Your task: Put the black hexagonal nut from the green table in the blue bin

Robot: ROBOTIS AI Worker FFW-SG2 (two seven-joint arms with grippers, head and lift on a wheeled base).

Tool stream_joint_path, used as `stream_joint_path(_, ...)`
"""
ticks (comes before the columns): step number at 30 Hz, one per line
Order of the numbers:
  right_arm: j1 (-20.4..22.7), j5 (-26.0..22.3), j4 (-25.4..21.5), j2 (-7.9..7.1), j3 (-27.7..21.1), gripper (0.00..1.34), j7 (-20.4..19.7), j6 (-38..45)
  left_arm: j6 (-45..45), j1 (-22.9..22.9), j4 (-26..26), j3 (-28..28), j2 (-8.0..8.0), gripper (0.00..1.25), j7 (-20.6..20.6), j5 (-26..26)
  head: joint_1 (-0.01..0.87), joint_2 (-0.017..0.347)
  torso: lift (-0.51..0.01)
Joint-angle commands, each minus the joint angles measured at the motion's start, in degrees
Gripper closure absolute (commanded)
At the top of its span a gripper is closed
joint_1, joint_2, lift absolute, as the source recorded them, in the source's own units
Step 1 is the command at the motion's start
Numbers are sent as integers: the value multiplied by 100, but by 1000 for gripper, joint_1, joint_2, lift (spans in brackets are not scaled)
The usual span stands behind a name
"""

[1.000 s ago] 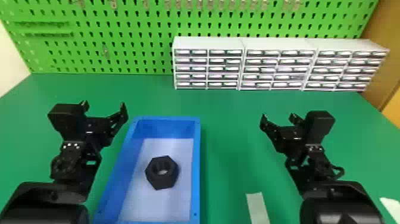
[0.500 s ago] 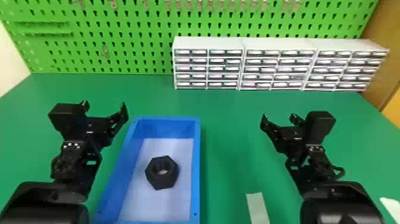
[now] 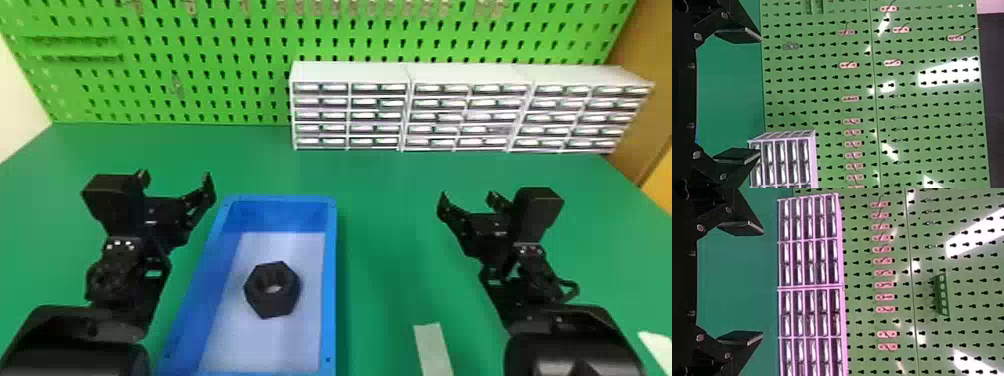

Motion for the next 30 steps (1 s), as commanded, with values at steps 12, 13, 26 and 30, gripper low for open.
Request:
stream_joint_path(12,-13,0,0,0,-1,346,-6,0,0,-16,0,-15,0,248,0,0,686,52,-97)
stream_joint_path(13,-13,0,0,0,7,346,3,0,0,-16,0,-15,0,248,0,0,686,52,-97)
stream_joint_path(26,4,-18,-35,0,-37,346,-6,0,0,-42,0,-15,0,248,0,9,686,52,-97)
stream_joint_path(30,-4,-18,-44,0,-45,346,3,0,0,-33,9,-32,0,248,0,-9,686,52,-97)
